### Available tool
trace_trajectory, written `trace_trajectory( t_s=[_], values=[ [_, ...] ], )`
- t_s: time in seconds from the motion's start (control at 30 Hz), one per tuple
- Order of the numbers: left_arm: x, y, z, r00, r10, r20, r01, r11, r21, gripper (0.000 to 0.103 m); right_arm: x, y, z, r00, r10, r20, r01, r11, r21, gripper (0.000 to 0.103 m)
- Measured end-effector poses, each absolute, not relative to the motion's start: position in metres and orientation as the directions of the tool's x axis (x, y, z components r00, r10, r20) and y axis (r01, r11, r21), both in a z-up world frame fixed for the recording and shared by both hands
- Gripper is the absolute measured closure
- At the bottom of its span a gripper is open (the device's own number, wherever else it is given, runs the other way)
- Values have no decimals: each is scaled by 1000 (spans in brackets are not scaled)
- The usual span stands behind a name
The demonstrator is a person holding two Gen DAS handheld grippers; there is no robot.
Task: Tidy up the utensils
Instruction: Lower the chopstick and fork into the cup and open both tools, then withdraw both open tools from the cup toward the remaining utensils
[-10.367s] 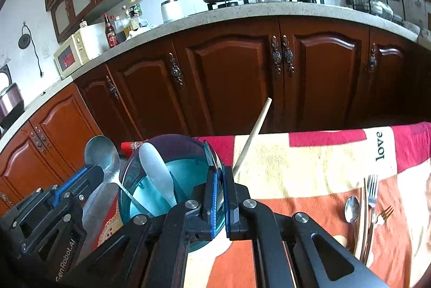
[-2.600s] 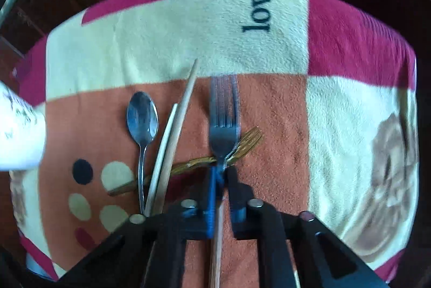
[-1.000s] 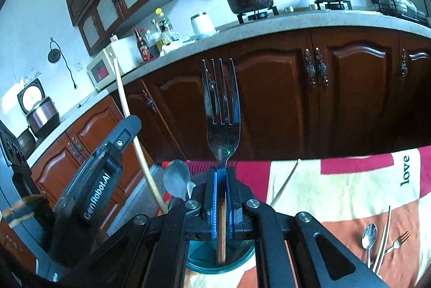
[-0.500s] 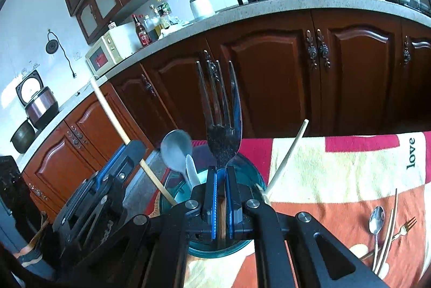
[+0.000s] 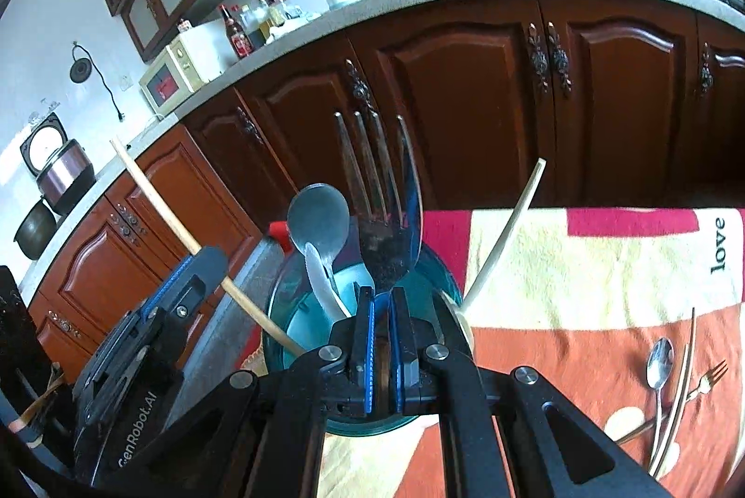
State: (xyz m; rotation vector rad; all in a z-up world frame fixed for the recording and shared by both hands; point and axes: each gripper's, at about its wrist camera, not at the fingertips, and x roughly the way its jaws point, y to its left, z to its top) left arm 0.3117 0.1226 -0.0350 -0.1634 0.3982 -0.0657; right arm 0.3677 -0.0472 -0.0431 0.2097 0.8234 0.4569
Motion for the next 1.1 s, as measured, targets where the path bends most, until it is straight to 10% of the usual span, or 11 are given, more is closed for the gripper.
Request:
trace_trajectory(
  t_s=[0.2, 0.4, 0.53, 1.1],
  values=[
    [306, 128, -29, 917, -74, -391, 4, 985, -175, 68, 366, -57, -41, 583, 485, -652, -290, 874, 390, 95],
    [281, 136, -10, 918, -55, -392, -27, 979, -200, 66, 338, -85, -27, 568, 541, -620, -283, 836, 471, 89],
    [251, 131, 5, 895, -67, -442, -38, 974, -225, 64, 297, -119, -13, 602, 537, -591, -265, 832, 487, 45],
    [122, 23, 26, 773, -242, -587, 84, 955, -283, 55, 145, -249, 6, 680, 400, -614, -82, 874, 478, 33]
  ],
)
